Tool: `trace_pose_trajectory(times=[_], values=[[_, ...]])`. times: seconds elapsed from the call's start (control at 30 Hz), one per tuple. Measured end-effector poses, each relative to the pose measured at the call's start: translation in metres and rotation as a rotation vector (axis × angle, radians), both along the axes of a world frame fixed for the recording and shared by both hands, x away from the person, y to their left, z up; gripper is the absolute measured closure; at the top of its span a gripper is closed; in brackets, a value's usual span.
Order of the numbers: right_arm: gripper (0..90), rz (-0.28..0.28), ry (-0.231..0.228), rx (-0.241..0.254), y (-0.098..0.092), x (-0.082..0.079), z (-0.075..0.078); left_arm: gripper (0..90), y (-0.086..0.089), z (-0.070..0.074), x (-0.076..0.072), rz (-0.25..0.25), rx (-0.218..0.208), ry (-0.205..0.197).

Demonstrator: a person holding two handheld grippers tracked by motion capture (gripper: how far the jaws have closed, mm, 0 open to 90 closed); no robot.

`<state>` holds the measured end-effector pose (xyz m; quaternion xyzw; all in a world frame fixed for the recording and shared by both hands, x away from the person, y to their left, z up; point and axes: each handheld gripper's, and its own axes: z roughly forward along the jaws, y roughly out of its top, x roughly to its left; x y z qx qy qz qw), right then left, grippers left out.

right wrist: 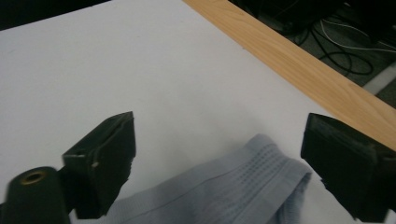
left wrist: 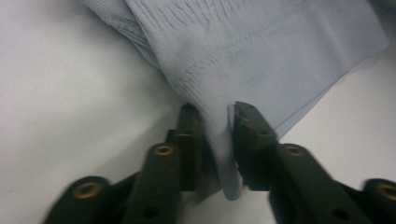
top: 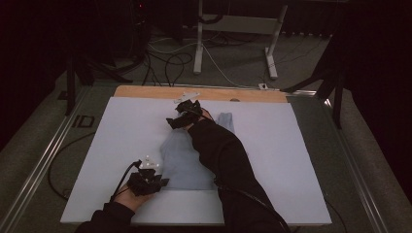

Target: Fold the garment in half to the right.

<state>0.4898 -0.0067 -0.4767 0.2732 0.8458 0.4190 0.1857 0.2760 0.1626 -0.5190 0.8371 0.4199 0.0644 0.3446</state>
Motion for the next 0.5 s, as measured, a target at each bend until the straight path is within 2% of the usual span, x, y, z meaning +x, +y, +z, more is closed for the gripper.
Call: trace_pose_trajectory(times=[0.07, 0.27, 0.37, 0.4, 0.5], values=[[12.6, -0.006, 0.002, -0.002, 0.001, 0.003, 0.002, 83.9, 0.001, 0.002, 0.001, 0.002, -0.029, 0.012], [16.9, -0.048, 0.014, 0.002, 0.004, 0.012, 0.008, 85.5, 0.001, 0.003, 0.0, 0.001, -0.038, 0.017], [19.8, -0.051, 0.025, -0.026, 0.007, 0.016, 0.005, 85.5, 0.001, 0.002, 0.0, -0.001, -0.044, 0.019], [24.6, -0.059, 0.038, -0.05, 0.009, 0.019, 0.0, 85.5, 0.002, 0.002, 0.001, 0.002, -0.047, 0.021], [29.5, -0.068, 0.057, -0.075, 0.014, 0.024, -0.008, 85.5, 0.002, 0.001, 0.001, 0.002, -0.054, 0.024]])
